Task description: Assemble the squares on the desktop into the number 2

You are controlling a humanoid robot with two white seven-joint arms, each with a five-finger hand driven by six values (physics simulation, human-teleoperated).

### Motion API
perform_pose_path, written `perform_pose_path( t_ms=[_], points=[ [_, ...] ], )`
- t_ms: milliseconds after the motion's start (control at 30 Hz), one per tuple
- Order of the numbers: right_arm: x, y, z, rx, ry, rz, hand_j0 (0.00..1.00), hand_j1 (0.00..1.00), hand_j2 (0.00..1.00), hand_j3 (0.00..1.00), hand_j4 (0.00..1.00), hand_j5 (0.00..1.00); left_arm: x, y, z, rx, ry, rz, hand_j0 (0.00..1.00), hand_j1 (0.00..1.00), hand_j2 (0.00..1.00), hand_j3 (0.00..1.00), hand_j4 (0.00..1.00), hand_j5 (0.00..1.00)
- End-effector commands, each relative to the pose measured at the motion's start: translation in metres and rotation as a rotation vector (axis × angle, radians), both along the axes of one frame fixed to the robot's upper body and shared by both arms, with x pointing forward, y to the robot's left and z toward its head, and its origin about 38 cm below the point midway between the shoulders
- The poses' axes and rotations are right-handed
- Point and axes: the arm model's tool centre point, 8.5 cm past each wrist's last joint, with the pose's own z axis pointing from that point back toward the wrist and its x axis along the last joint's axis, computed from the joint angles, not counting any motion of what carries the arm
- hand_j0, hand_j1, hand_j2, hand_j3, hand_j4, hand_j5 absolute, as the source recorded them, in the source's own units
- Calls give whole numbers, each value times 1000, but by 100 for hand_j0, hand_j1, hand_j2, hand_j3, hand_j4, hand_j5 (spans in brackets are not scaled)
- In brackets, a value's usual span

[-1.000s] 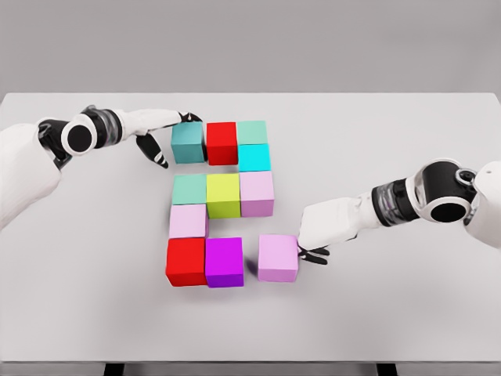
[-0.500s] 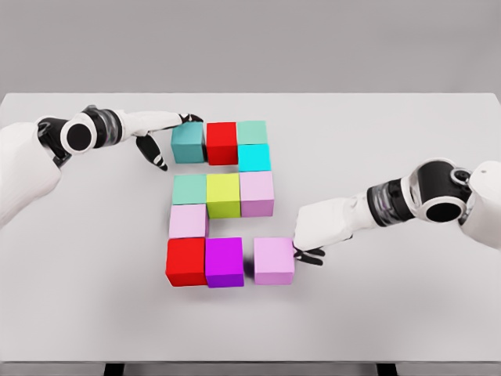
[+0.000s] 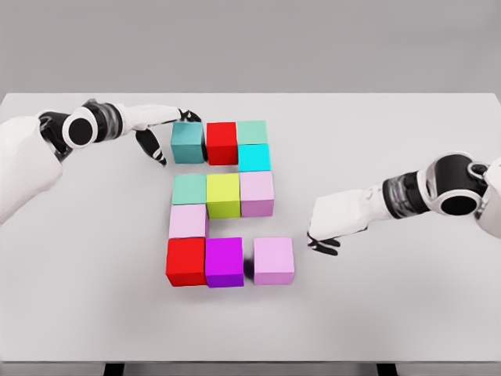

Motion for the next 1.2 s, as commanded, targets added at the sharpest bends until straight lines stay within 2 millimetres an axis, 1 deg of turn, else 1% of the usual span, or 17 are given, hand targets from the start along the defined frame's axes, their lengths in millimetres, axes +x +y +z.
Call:
perform_pose_path(
  t_ms=[0, 133, 167, 233, 500, 633, 900, 1167],
  points=[
    [-4, -1, 2, 2, 3, 6, 12, 12, 12, 12, 12, 12, 0, -1, 0, -1, -1, 0, 97, 97, 97, 97, 97, 97],
    [-16, 5, 1, 7, 16, 45, 12, 12, 12, 12, 12, 12, 0, -1, 0, -3, -3, -1, 97, 97, 97, 97, 97, 97],
    [-19, 6, -2, 3, 26, 53, 12, 12, 12, 12, 12, 12, 0, -1, 1, -4, -3, -1, 97, 97, 97, 97, 97, 97],
    [-21, 7, -3, 10, 42, 52, 12, 12, 12, 12, 12, 12, -1, -1, 0, -3, -2, -4, 97, 97, 97, 97, 97, 97],
    [-24, 5, -5, 6, 55, 52, 12, 12, 12, 12, 12, 12, -2, 0, 0, -2, 1, -12, 97, 97, 97, 97, 97, 97],
    [-26, 9, -9, 8, 66, 61, 12, 12, 12, 12, 12, 12, -4, -1, -1, -1, 3, -21, 97, 97, 97, 97, 97, 97],
    [-27, 12, -9, 12, 68, 68, 12, 12, 12, 12, 12, 12, -5, -2, -2, -4, 4, -37, 97, 97, 97, 97, 97, 97],
    [-27, 21, -10, 24, 69, 85, 12, 12, 12, 12, 12, 12, -2, 3, -1, 1, -2, -17, 97, 97, 97, 97, 97, 97]
  ],
)
